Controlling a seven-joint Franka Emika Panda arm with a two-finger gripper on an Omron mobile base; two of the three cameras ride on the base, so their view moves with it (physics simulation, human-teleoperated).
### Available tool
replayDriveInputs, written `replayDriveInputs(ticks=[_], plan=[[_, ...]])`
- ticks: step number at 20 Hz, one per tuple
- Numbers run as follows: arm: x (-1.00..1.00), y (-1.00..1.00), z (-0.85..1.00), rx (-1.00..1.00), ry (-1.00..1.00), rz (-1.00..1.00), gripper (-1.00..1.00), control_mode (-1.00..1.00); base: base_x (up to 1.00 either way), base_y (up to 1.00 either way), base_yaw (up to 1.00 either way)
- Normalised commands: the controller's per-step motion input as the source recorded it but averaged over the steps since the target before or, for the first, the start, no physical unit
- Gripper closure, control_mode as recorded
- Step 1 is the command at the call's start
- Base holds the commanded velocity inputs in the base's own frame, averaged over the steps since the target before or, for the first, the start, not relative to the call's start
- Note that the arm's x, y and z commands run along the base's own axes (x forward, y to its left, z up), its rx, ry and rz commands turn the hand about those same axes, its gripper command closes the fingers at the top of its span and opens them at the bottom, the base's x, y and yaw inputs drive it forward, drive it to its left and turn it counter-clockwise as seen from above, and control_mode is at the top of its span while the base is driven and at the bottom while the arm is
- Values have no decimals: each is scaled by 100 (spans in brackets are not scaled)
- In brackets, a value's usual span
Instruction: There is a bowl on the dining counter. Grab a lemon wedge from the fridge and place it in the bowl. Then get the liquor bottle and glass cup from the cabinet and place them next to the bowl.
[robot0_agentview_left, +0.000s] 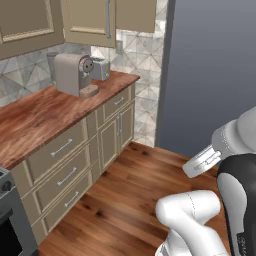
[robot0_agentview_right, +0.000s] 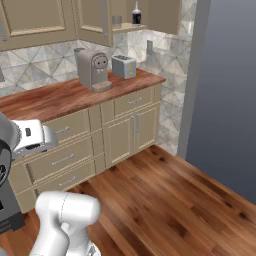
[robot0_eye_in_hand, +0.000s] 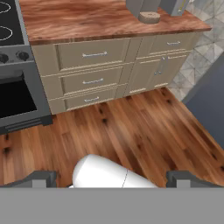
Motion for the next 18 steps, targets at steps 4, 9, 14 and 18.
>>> replayDriveInputs(ticks=[4, 9, 14, 18], plan=[[0, 0, 0, 0, 0, 0, -100, 100, 100, -38, 40], [0, 0, 0, 0, 0, 0, -100, 100, 100, -41, 40], [0, 0, 0, 0, 0, 0, -100, 100, 100, -41, 38], [0, 0, 0, 0, 0, 0, -100, 100, 100, -42, 39]])
